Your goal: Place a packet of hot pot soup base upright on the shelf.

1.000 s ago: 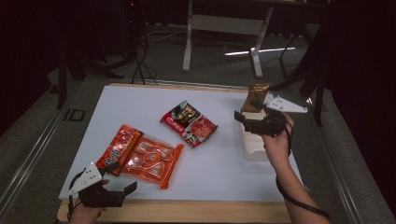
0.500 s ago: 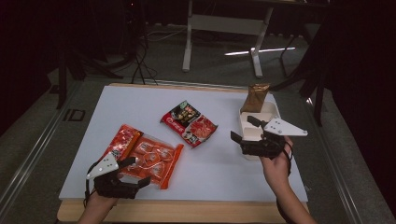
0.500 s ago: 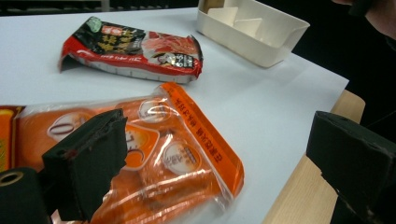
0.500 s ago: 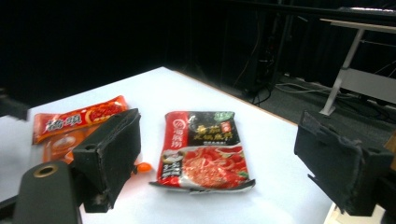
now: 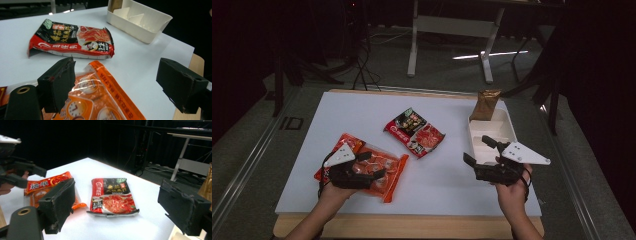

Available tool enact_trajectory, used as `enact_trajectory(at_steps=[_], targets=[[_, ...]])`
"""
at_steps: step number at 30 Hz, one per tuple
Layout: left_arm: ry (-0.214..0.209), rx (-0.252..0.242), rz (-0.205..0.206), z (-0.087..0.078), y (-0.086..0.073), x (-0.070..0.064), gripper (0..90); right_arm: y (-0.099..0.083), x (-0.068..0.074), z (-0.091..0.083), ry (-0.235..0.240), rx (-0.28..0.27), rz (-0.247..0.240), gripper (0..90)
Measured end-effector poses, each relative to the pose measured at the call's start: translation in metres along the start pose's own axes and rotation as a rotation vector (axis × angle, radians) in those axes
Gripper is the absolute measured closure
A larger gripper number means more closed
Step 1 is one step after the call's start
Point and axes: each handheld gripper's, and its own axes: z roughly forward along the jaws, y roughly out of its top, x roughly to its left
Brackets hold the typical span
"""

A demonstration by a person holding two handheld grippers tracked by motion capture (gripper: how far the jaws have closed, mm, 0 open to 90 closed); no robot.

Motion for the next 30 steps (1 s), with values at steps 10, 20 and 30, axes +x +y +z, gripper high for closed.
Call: enact_trajectory(at_steps=[10, 20, 30], targets=[[0.113, 0.105, -0.023, 0.036, 0.017, 0.024, 50.8, -0.003, 0.006, -0.017, 0.014, -0.016, 0.017, 14.4], [0.279, 0.277, -0.032, 0.082, 0.024, 0.05, 79.1, -0.004, 0.01, -0.023, 0.035, -0.037, -0.006, 14.6], [0.285, 0.383, -0.099, 0.115, 0.028, 0.07, 89.5, -0.007, 0.012, -0.018, 0.052, -0.023, -0.013, 14.7]])
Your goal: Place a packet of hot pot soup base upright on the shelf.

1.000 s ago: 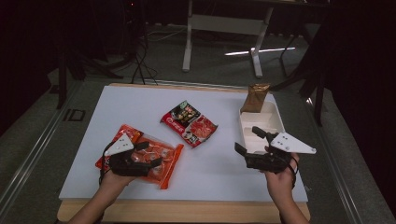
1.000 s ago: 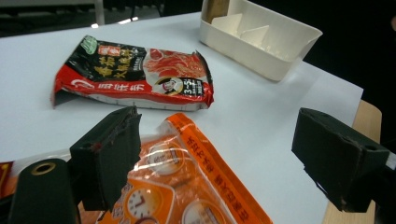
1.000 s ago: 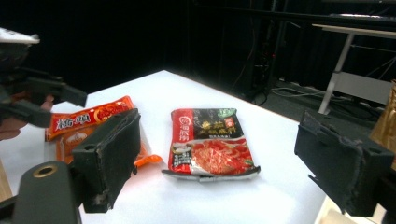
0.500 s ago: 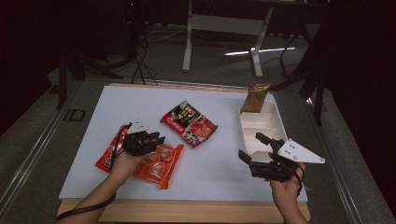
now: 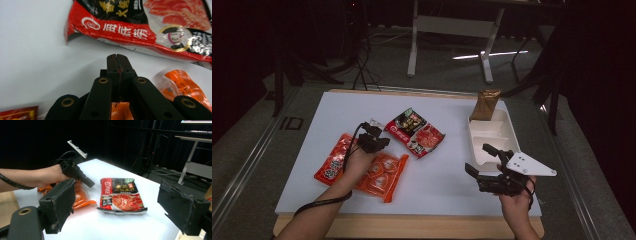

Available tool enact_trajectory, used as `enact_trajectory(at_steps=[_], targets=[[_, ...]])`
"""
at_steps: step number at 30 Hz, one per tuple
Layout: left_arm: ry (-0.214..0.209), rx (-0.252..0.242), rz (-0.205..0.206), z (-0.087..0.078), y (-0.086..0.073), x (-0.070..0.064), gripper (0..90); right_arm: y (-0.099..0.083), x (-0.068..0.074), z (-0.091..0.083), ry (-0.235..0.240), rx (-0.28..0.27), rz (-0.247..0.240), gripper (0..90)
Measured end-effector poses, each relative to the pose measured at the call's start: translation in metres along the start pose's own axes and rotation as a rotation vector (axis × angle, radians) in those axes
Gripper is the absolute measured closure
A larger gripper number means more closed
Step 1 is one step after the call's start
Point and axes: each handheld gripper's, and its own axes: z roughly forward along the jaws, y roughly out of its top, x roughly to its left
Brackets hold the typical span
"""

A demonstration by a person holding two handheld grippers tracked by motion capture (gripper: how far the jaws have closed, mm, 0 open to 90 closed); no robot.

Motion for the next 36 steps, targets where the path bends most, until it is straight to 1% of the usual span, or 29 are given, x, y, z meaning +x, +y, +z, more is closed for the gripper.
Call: enact_trajectory(at_steps=[3, 4, 8, 10, 11, 14, 17, 20, 24, 25, 27, 28, 29, 30, 33, 35, 36], targets=[[0.012, 0.011, -0.002, 0.005, 0.002, 0.0, 89.5, 0.0, 0.0, 0.001, 0.003, 0.004, -0.002, 14.7], [0.023, 0.027, -0.015, 0.01, 0.005, 0.001, 89.5, -0.001, 0.0, 0.002, 0.008, 0.007, 0.001, 14.7], [0.015, 0.058, -0.015, 0.021, 0.012, 0.002, 89.4, -0.002, 0.001, 0.002, 0.016, 0.012, 0.001, 14.7], [0.009, 0.058, -0.013, 0.022, 0.013, 0.001, 89.4, -0.002, 0.001, 0.002, 0.018, 0.011, 0.0, 14.7], [-0.001, 0.058, -0.018, 0.026, 0.017, 0.0, 89.4, -0.002, 0.001, 0.001, 0.02, 0.008, -0.003, 14.7], [0.003, 0.075, -0.01, 0.033, 0.02, -0.004, 89.4, -0.003, 0.001, 0.001, 0.021, 0.008, -0.002, 14.7], [0.012, 0.075, -0.021, 0.039, 0.021, -0.004, 89.4, -0.003, 0.001, 0.001, 0.024, 0.008, -0.002, 14.7], [0.012, 0.068, -0.042, 0.042, 0.023, -0.002, 89.5, -0.003, 0.002, 0.001, 0.024, 0.009, -0.009, 14.7], [0.016, 0.073, -0.042, 0.046, 0.029, -0.002, 89.5, -0.004, 0.003, 0.002, 0.028, 0.015, -0.011, 14.7], [0.02, 0.074, -0.033, 0.047, 0.031, -0.001, 89.5, -0.004, 0.003, 0.003, 0.029, 0.016, -0.009, 14.7], [0.018, 0.074, -0.044, 0.049, 0.035, -0.001, 89.5, -0.004, 0.003, 0.003, 0.03, 0.017, -0.009, 14.7], [0.018, 0.074, -0.044, 0.049, 0.035, -0.001, 89.5, -0.004, 0.003, 0.003, 0.03, 0.017, -0.009, 14.7], [0.022, 0.076, -0.038, 0.051, 0.038, 0.0, 89.5, -0.004, 0.003, 0.003, 0.031, 0.018, -0.011, 14.7], [0.025, 0.077, -0.041, 0.054, 0.041, 0.001, 89.5, -0.004, 0.004, 0.003, 0.031, 0.018, -0.011, 14.7], [0.024, 0.08, -0.041, 0.058, 0.045, 0.002, 89.5, -0.005, 0.004, 0.003, 0.031, 0.02, -0.012, 14.7], [0.022, 0.083, -0.048, 0.06, 0.048, 0.003, 89.5, -0.005, 0.003, 0.004, 0.033, 0.022, -0.008, 14.7], [0.021, 0.089, -0.044, 0.061, 0.049, 0.003, 89.5, -0.005, 0.003, 0.004, 0.034, 0.024, -0.008, 14.7]])
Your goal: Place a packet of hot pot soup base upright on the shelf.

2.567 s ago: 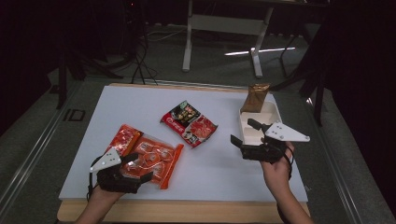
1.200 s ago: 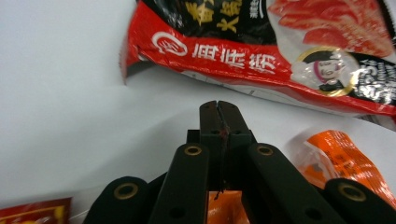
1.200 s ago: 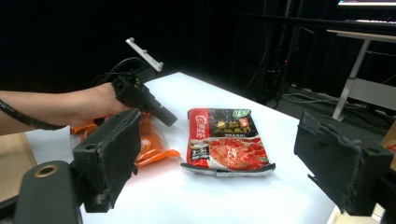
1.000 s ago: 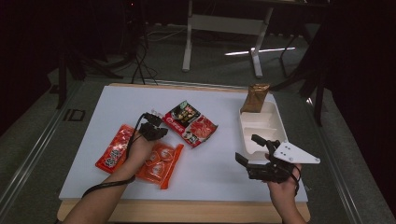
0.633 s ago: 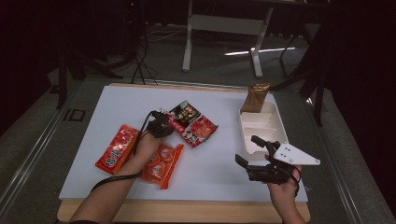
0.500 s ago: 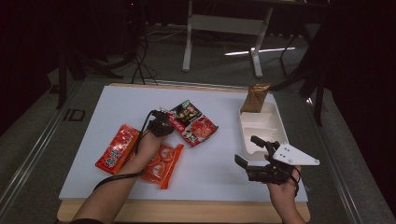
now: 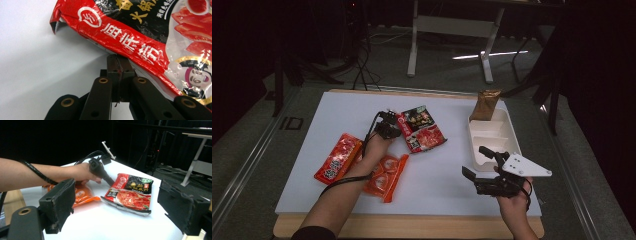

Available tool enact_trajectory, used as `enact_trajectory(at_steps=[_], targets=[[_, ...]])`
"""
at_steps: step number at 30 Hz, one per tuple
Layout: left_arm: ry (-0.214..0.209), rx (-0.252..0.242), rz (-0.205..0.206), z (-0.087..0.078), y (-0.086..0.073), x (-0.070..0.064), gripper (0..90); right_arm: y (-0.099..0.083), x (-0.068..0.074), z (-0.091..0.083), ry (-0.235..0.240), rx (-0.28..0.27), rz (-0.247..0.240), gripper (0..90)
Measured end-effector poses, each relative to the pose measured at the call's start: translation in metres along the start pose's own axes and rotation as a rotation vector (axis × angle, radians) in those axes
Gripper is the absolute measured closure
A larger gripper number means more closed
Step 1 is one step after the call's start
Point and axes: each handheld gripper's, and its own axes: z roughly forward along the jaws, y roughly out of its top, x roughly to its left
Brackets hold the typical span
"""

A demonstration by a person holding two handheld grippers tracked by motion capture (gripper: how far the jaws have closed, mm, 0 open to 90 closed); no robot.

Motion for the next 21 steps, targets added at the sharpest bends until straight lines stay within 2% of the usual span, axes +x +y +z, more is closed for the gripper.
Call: enact_trajectory(at_steps=[5, 10, 15, 18, 21], targets=[[-0.013, -0.001, -0.021, 0.006, 0.005, 0.003, 89.5, -0.001, 0.0, 0.001, 0.003, 0.003, 0.0, 14.7], [-0.007, -0.004, -0.001, 0.01, 0.012, 0.001, 89.5, -0.002, 0.0, 0.002, 0.002, 0.009, -0.003, 14.7], [-0.023, -0.002, -0.01, 0.015, 0.016, 0.0, 89.5, -0.002, 0.0, 0.002, 0.003, 0.012, 0.002, 14.7], [-0.041, -0.005, 0.003, 0.017, 0.018, -0.006, 89.6, -0.003, 0.0, 0.003, 0.004, 0.012, 0.003, 14.7], [-0.035, -0.011, 0.013, 0.018, 0.018, -0.01, 89.6, -0.003, 0.0, 0.003, 0.004, 0.015, -0.001, 14.7]])
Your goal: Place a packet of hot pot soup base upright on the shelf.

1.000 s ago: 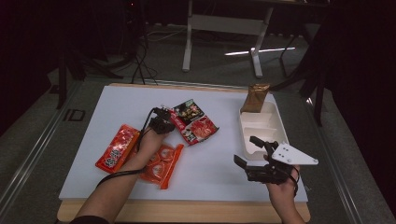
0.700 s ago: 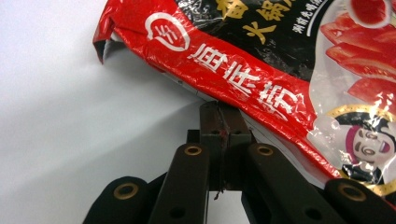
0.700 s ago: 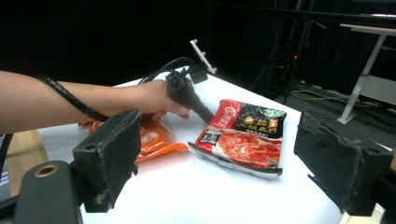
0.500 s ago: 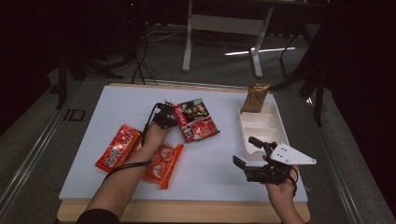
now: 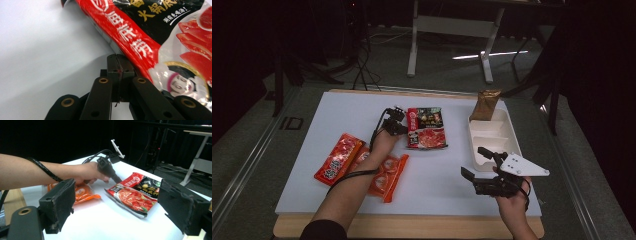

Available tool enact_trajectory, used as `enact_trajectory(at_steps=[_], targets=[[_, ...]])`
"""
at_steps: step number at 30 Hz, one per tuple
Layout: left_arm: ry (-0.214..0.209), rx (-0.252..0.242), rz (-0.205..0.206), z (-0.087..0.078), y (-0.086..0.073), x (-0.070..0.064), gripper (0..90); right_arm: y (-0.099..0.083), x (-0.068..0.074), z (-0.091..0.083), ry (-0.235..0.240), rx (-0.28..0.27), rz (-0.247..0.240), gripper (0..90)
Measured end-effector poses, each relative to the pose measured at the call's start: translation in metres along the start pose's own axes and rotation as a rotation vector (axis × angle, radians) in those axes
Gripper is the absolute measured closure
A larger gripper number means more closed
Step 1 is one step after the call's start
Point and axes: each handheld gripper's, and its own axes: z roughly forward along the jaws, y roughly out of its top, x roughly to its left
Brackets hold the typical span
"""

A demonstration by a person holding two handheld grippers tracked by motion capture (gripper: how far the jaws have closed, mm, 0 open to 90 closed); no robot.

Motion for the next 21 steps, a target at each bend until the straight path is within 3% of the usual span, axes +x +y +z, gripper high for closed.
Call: enact_trajectory(at_steps=[2, 6, 11, 15, 19, 21], targets=[[-0.022, 0.008, -0.006, 0.001, 0.0, -0.001, 89.6, 0.0, 0.0, 0.0, 0.003, 0.0, 0.002, 14.7], [-0.028, 0.016, 0.019, 0.001, 0.0, -0.007, 89.6, 0.0, 0.0, 0.001, 0.006, 0.003, 0.002, 14.7], [-0.029, 0.021, 0.013, -0.001, 0.001, -0.007, 87.9, -0.001, 0.001, 0.001, 0.002, 0.012, -0.005, 14.7], [-0.01, -0.015, 0.008, -0.01, 0.005, -0.002, 79.8, -0.002, 0.0, 0.002, 0.002, 0.013, -0.001, 14.7], [-0.051, -0.089, -0.051, -0.018, 0.012, 0.006, 68.6, -0.002, 0.001, 0.003, 0.004, 0.021, -0.007, 14.7], [-0.055, -0.11, -0.055, -0.019, 0.016, 0.005, 63.5, -0.002, 0.001, 0.004, 0.004, 0.022, -0.012, 14.7]])
